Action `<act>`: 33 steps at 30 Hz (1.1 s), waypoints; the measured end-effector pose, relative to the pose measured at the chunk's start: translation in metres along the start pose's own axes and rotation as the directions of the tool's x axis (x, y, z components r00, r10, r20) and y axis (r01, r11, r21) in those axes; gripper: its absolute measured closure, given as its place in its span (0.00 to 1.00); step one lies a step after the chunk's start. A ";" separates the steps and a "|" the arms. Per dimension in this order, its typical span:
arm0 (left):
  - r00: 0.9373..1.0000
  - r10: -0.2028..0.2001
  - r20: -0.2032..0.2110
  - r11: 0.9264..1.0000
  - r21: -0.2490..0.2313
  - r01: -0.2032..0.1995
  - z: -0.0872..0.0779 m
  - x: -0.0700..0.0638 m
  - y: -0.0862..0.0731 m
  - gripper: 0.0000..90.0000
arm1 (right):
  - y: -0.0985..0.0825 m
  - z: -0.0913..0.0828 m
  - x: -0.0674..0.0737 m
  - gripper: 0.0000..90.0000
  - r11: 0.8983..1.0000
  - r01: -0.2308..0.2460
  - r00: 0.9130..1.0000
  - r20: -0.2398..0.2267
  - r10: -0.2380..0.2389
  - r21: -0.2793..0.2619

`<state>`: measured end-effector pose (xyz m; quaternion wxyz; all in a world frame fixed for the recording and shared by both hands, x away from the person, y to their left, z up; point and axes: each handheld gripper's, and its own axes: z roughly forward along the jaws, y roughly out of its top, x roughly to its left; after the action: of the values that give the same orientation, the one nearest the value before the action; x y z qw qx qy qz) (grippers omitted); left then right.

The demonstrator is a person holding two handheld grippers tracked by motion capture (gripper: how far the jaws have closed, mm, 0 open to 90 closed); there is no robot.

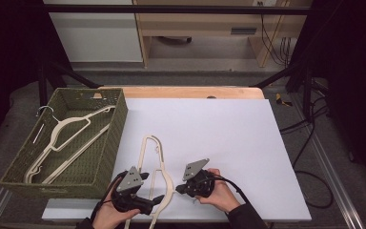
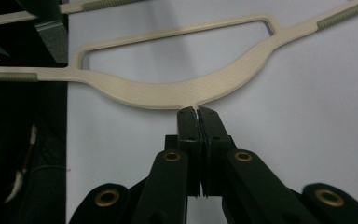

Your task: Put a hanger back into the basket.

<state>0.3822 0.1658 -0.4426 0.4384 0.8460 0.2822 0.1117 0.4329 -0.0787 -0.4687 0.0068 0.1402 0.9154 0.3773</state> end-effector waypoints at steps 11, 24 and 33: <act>0.998 0.025 0.057 0.992 0.122 -0.031 0.023 -0.016 -0.005 0.31 | 0.011 -0.010 0.008 1.00 1.000 0.006 1.000 -0.022 -0.006 -0.012; 0.995 0.015 0.096 0.978 0.203 -0.035 0.028 -0.020 -0.007 0.58 | 0.024 -0.023 0.018 0.99 0.999 0.018 1.000 -0.012 -0.018 -0.027; 0.993 -0.015 0.115 0.967 0.255 -0.015 0.029 -0.022 -0.007 0.75 | 0.028 -0.026 0.023 0.99 0.999 0.032 0.999 -0.004 -0.033 -0.026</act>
<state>0.3741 0.1368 -0.4643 0.3413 0.9004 0.2685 0.0252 0.4147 -0.0715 -0.4284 0.0126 0.1243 0.9126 0.3892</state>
